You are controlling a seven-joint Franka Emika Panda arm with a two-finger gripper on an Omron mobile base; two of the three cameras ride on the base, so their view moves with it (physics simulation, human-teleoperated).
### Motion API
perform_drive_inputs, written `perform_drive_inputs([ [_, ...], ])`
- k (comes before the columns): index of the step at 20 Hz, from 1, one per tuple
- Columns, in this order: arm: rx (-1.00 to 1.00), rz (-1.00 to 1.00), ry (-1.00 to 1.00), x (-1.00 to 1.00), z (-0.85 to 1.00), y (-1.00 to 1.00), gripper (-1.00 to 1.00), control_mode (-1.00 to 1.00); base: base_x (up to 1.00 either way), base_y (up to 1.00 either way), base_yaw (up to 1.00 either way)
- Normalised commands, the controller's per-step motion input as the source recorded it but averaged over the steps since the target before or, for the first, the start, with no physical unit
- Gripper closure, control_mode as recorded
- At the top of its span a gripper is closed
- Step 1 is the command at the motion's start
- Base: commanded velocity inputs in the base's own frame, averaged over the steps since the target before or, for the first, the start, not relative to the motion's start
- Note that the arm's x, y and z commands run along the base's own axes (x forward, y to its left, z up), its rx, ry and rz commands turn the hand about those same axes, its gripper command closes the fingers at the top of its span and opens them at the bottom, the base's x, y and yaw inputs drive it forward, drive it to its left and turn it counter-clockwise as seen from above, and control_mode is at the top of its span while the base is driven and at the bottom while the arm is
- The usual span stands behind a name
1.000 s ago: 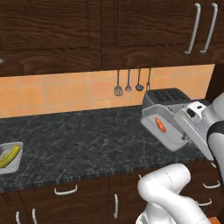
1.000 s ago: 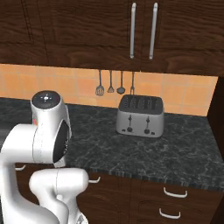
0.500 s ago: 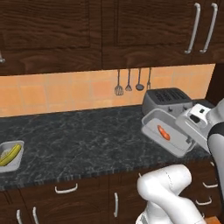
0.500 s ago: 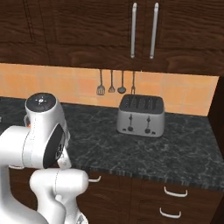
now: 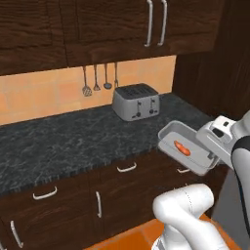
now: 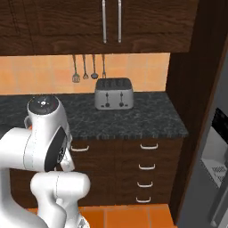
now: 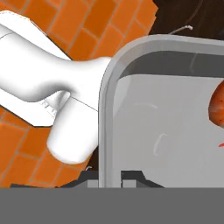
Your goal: Take the meat container that has the shrimp and place it on the second highest rack of the freezer. Then take the vegetable container that has the cucumber and garlic and place it on the highest rack of the freezer.
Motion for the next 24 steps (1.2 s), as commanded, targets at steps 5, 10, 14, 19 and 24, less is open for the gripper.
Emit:
perform_drive_inputs([
  [5,0.00,0.00,0.00,0.00,0.00,0.00,1.00,1.00,-0.50,-0.09,-0.61],
  [10,0.00,0.00,0.00,0.00,0.00,0.00,1.00,1.00,-0.57,-0.22,-0.58],
  [14,0.00,0.00,0.00,0.00,0.00,0.00,1.00,1.00,-0.56,-0.36,-0.56],
  [19,0.00,0.00,0.00,0.00,0.00,0.00,1.00,1.00,-0.27,-0.24,-0.65],
  [24,0.00,0.00,0.00,0.00,0.00,0.00,1.00,1.00,-0.03,-0.13,-0.74],
])
